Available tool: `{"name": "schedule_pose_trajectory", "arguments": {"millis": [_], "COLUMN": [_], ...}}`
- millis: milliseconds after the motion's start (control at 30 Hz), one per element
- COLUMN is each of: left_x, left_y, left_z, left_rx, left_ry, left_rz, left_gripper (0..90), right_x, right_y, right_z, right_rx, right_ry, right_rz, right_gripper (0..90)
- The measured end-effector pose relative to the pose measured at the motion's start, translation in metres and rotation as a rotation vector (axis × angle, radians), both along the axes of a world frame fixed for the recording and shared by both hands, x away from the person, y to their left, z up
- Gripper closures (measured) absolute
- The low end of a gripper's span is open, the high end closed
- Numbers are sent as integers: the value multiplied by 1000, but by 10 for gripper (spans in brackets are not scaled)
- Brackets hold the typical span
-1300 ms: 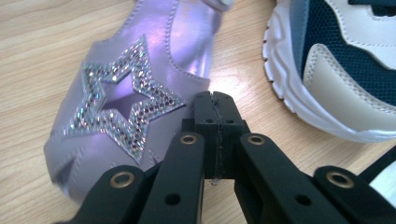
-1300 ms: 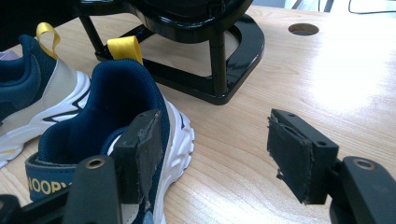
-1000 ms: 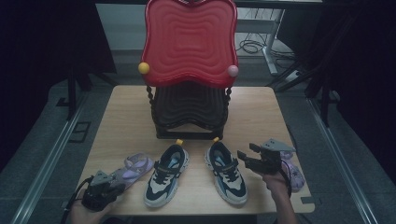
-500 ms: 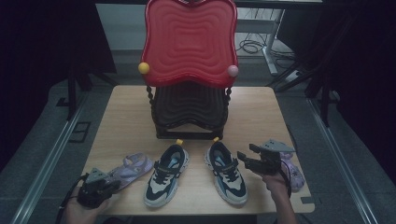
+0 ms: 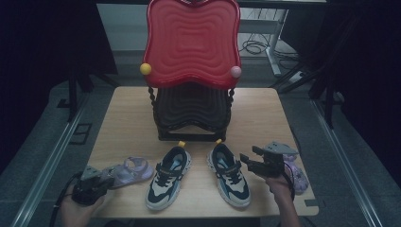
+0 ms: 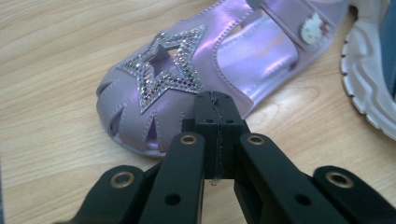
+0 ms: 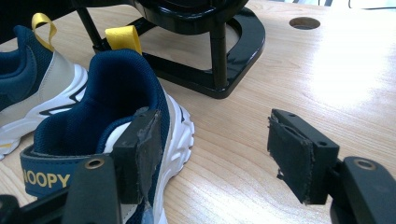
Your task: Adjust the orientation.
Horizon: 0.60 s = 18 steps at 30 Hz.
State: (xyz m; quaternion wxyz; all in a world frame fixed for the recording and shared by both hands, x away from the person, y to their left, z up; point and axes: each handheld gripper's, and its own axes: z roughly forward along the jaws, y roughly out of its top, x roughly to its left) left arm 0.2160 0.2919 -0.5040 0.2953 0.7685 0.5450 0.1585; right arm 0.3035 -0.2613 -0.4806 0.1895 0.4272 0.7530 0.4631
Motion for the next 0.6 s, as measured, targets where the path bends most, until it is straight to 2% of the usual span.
{"name": "schedule_pose_trajectory", "arguments": {"millis": [200, 433, 600], "left_x": [8, 17, 21], "left_y": [13, 18, 18], "left_z": [2, 2, 3], "left_rx": [-12, -44, -45], "left_ry": [2, 7, 6], "left_rz": [33, 27, 27], "left_gripper": [899, 899, 899], "right_x": [0, 0, 0], "right_y": [2, 3, 3], "right_z": [-1, -2, -3], "right_rx": [-4, -5, -8], "right_ry": [2, 7, 6], "right_rz": [3, 3, 4], "right_gripper": [350, 350, 351]}}
